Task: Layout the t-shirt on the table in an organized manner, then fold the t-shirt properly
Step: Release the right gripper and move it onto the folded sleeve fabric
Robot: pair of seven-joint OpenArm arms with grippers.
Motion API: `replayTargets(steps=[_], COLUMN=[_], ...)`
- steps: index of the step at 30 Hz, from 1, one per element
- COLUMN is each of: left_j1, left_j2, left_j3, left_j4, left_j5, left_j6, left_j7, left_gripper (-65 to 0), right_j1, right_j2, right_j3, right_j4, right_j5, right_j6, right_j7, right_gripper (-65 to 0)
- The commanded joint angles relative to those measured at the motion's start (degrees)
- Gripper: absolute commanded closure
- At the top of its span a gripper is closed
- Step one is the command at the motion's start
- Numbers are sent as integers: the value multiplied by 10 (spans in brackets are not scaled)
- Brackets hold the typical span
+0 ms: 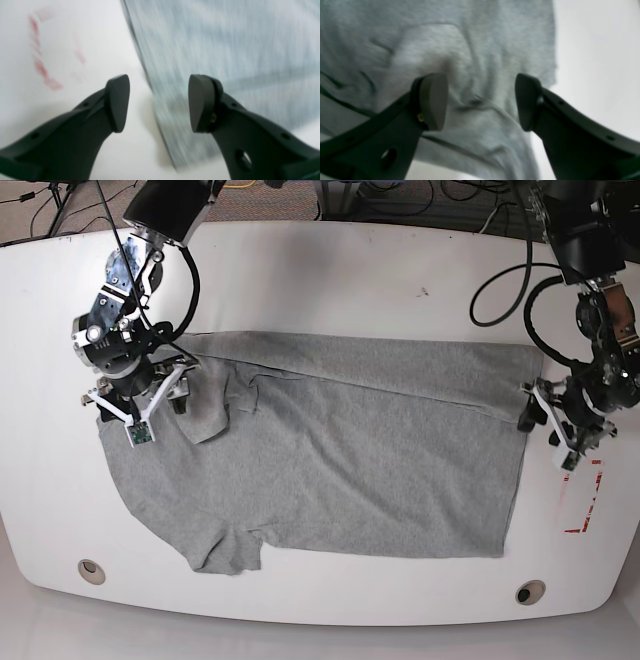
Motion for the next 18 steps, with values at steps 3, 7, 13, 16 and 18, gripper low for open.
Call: replayTargets(steps=[3, 7, 13, 16, 18], left_j1=[7, 24, 38, 39, 39], left_j2=[7, 8, 8, 8, 8], left_j3=[-1, -1, -2, -2, -2], left_j4=[22, 23, 23, 23, 23], left_j5=[-12, -13, -13, -13, -13], left_j6=[-1, -1, -1, -1, -1], left_j7=[-14, -15, -15, -15, -15], left_gripper=[-351, -351, -351, -351, -351], right_j1=[46, 72, 104, 116, 120], right_j2=[-12, -27, -46, -49, -50], right_j3=[2, 2, 5, 6, 6], right_j4=[-34, -71, -121, -148, -162], right_j5=[3, 3, 3, 3, 3], right_j6=[-4, -4, -4, -4, -4], right_j7=[13, 13, 13, 14, 16], right_gripper=[-401, -401, -401, -401, -401])
